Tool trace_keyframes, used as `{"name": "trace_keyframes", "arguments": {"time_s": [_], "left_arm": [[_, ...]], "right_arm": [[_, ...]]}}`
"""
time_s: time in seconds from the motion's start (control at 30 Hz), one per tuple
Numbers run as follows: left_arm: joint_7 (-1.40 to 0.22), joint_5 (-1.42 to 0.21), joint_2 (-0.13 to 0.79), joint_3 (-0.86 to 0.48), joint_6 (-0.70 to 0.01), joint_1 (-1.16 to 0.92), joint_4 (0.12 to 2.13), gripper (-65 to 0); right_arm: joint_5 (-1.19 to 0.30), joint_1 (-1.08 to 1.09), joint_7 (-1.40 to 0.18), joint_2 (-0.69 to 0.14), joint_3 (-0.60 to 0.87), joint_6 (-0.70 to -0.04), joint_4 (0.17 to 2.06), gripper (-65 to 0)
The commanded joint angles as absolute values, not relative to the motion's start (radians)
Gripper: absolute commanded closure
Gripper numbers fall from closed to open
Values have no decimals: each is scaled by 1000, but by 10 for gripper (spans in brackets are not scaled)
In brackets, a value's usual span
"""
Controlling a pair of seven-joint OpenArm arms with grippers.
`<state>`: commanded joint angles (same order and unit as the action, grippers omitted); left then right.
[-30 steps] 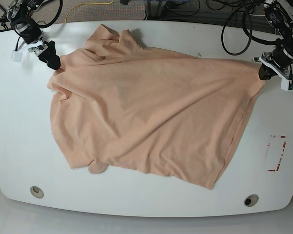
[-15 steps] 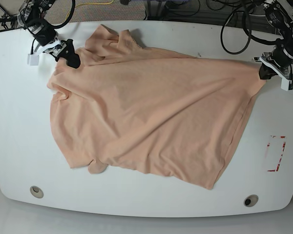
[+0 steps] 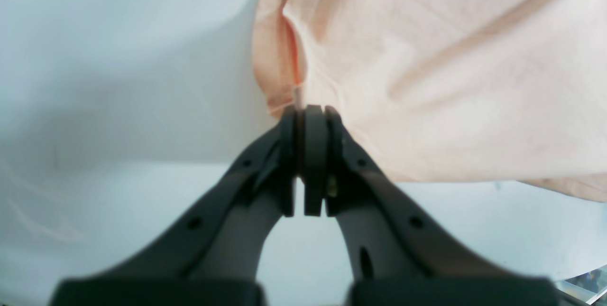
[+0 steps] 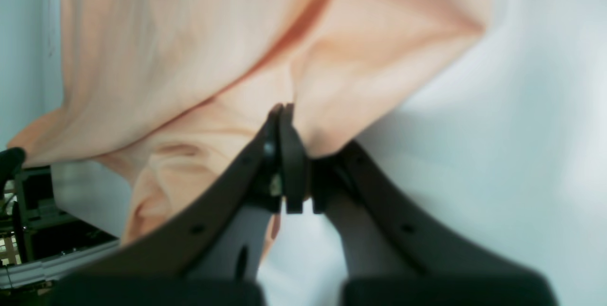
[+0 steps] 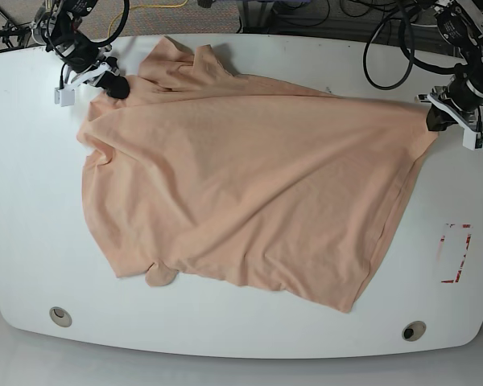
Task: Fold the T-shirt properly
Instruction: 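Grasp the shirt fabric near the collar with the right gripper, then lift the shirt with both grippers and swing it toward the robot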
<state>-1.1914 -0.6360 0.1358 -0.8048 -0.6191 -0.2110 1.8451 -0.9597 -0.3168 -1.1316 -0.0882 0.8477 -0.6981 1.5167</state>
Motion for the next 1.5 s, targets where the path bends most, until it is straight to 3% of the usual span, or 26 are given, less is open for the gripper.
{"name": "trace_keyframes", "arguments": {"time_s": [0.3, 0.5, 0.7, 1.1, 1.5], "left_arm": [[-1191, -636, 136, -805, -624, -237, 1851, 0], [-1191, -633, 136, -805, -693, -257, 1851, 0], [-1191, -633, 136, -803, -698, -255, 1853, 0], [-1191, -636, 128, -700, -698, -147, 1897, 0], [-1191, -630, 85, -607, -697, 87, 1960, 0]], "right_arm": [[-964, -435, -1133, -104, 875, -698, 1655, 0], [-1013, -532, -1133, -85, 880, -698, 1762, 0], [-1030, -573, -1130, -79, 881, -698, 1848, 0], [-1030, -499, -1132, -91, 880, -698, 1982, 0], [-1030, -305, -1133, -208, 881, -698, 1982, 0]]}}
